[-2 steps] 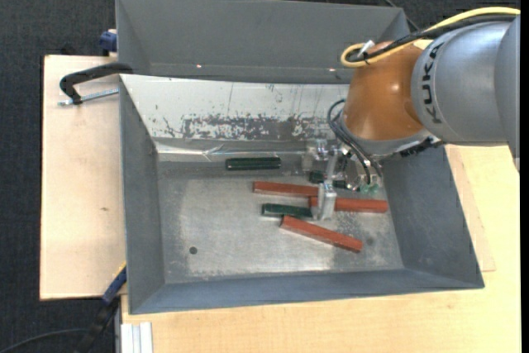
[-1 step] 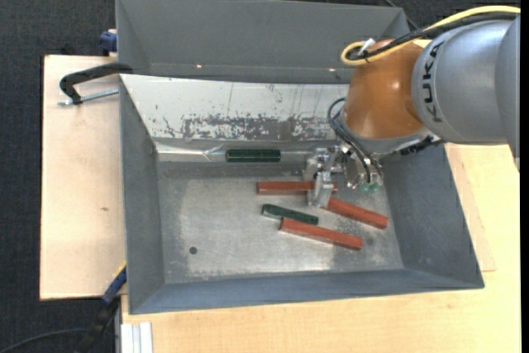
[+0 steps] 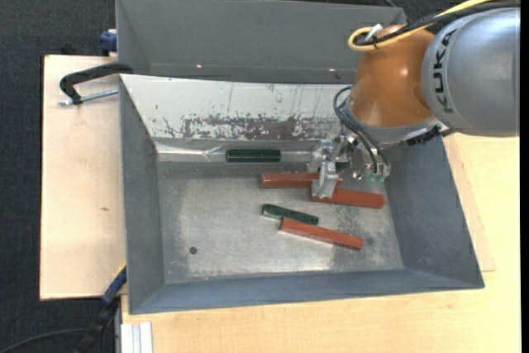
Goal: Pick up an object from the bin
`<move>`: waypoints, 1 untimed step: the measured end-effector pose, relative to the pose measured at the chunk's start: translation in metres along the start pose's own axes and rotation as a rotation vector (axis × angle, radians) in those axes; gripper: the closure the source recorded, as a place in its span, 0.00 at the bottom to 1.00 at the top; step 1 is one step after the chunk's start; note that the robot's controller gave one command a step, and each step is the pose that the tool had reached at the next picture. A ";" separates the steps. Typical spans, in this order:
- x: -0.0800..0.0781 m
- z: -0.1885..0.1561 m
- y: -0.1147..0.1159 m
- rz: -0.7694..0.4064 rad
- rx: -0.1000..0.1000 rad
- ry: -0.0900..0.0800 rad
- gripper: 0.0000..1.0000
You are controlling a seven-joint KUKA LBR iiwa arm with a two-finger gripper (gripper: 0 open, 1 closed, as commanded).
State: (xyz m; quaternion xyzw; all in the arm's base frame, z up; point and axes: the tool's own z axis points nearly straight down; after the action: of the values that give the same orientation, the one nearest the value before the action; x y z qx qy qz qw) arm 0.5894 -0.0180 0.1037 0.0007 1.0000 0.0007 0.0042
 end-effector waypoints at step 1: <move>-0.002 -0.048 0.000 0.001 0.000 0.000 1.00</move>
Offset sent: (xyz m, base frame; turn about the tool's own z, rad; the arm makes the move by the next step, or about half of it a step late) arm -0.0001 -0.0002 0.0439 0.0000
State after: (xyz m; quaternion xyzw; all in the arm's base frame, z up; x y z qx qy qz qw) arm 0.5909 -0.0176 0.1516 0.0012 1.0000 0.0006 0.0043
